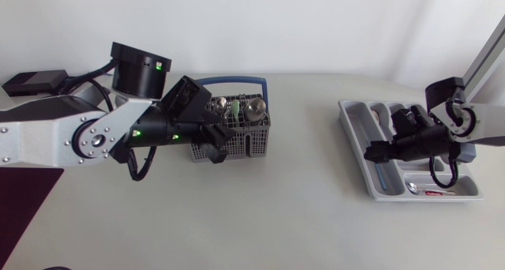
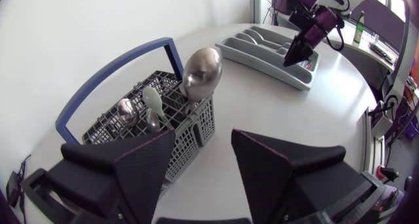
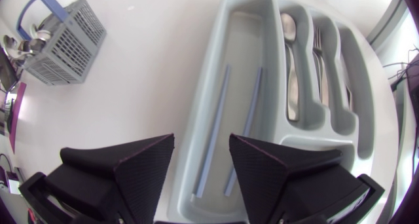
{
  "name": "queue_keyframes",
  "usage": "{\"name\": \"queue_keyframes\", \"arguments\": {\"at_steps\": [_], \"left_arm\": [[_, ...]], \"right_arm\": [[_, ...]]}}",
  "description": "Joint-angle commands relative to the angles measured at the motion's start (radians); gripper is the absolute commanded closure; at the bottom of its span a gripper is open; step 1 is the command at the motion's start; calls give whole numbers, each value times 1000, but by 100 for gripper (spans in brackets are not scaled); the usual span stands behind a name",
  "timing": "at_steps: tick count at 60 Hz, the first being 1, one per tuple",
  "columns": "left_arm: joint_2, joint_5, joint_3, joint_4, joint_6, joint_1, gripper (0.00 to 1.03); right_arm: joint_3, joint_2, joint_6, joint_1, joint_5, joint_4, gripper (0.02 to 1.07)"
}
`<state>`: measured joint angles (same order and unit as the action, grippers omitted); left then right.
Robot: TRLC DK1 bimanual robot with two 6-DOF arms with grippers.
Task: Transfer all utensils from the basket to the drawer tray.
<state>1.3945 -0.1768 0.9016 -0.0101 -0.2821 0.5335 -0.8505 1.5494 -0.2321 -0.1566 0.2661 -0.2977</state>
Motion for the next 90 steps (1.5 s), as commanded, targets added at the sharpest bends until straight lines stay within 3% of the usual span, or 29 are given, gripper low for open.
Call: {"name": "queue_keyframes", "arguments": {"at_steps": [1, 13, 29, 56, 68, 75, 90], "left_arm": [[-6, 7, -38, 36, -23, 13, 42], [11, 30, -63, 102, -25, 37, 42], [44, 63, -105, 173, -60, 60, 42], [87, 60, -127, 243, -111, 43, 39], [109, 59, -119, 257, -114, 39, 39], [120, 57, -121, 266, -117, 34, 39], [129, 57, -122, 280, -120, 34, 39]], "right_arm": [[-1, -83, 17, 55, 44, -35, 30], [-42, -153, 100, 218, 170, -37, 30], [-159, -112, 197, 411, 231, 9, 30], [-378, 109, 280, 528, 372, 78, 31], [-440, 184, 283, 555, 372, 91, 67], [-446, 199, 284, 562, 374, 101, 96], [-484, 189, 315, 566, 401, 72, 100]]}}
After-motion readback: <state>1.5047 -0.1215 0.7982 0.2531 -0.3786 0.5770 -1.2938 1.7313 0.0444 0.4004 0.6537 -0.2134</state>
